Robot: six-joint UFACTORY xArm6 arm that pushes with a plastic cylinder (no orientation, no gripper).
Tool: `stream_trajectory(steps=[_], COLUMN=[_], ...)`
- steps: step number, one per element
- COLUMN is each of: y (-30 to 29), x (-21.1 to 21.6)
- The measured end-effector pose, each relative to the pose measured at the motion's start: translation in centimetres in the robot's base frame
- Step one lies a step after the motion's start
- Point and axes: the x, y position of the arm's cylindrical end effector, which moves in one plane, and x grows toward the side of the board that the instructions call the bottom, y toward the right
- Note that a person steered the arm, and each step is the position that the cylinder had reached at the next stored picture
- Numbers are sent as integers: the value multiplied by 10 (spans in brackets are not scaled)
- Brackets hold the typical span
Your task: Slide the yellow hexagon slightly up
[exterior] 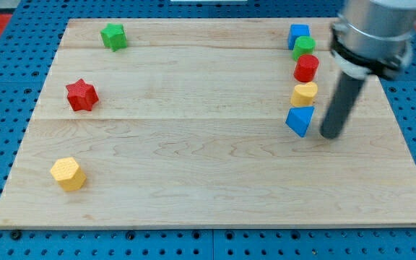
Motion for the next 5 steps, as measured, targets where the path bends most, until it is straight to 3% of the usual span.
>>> stream_trajectory(steps=[1,2,3,4,5], y=[-77,-220,-366,-432,-408], x=[64,95,83,44,22])
